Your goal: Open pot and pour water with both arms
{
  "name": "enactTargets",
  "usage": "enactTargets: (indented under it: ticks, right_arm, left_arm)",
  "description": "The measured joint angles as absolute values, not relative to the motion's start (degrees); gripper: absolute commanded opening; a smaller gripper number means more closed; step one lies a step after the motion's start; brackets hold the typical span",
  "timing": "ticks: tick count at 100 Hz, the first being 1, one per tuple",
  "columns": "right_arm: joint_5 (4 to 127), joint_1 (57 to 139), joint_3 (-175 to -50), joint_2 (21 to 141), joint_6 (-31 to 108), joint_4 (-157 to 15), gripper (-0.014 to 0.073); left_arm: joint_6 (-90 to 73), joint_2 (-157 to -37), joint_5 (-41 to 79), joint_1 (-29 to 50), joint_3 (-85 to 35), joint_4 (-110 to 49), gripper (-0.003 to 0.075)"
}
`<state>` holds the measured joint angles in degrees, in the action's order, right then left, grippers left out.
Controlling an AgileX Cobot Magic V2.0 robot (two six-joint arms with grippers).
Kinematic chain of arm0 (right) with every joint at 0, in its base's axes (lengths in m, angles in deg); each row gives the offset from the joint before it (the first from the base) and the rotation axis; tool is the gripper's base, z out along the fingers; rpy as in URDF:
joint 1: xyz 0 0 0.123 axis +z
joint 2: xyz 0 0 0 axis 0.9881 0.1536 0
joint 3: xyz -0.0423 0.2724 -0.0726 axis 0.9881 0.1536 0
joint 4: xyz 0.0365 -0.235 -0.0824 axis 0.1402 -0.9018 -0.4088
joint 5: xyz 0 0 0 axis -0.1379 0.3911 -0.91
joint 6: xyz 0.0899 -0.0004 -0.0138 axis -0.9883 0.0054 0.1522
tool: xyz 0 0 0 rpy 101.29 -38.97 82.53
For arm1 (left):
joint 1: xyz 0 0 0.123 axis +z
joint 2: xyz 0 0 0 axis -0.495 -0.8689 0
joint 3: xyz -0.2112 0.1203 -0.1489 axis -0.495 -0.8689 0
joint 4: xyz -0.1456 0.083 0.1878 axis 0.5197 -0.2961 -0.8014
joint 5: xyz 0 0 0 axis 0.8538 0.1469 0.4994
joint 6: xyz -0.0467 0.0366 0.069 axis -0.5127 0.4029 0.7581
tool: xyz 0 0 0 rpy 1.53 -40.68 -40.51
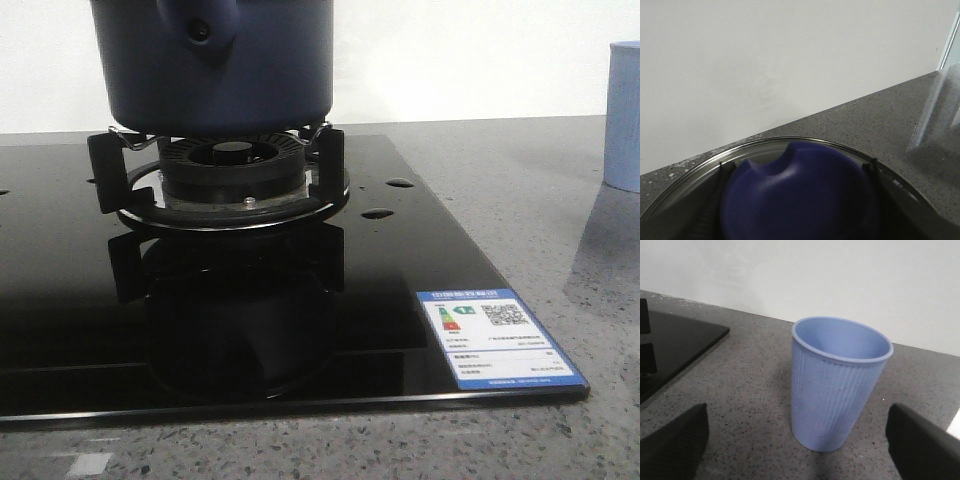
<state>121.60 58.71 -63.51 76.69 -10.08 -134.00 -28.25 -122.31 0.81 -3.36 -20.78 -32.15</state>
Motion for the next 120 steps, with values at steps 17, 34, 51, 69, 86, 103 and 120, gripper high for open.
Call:
enactTargets:
  ticks: [17, 34, 51, 69, 86, 103, 120]
  right_arm:
    - [121.60, 58.71, -63.51, 76.69, -10.08, -134.00, 0.0651]
    - [124.93, 58.71, -63.51, 76.69, -10.08, -134.00, 0.0638]
    - [127.81, 58.71, -63.51, 76.69, -11.74, -134.00, 0.0348]
    - [132.74, 60.95, -63.51, 76.69, -12.78, -134.00, -0.0064]
    - [133.28, 63.63, -65.09, 76.69, -16.76, -134.72, -0.0048]
    - [120.89, 67.06, -72.72, 74.59, -28.18, -134.84, -0.0048]
    - [106.67, 72.20, -83.37, 70.32, -31.10, -134.84, -0.0049]
  left_arm:
    - [-28.25, -121.04, 0.68, -3.36, -20.78, -32.15, 0.0514]
    - [-28.14, -115.78, 1.03, -2.52, -20.78, -33.85, 0.0507]
    - [-28.14, -109.80, 2.69, 1.20, -20.78, -35.23, 0.0287]
    - [-28.14, -104.02, 8.44, 8.18, -20.78, -35.63, -0.0018]
    - [-28.14, -98.65, 12.05, 15.70, -20.91, -36.63, -0.0020]
    - [-28.14, -92.68, 12.28, 21.45, -22.75, -37.76, -0.0020]
    - [-28.14, -86.61, 11.39, 24.79, -26.75, -39.08, -0.0020]
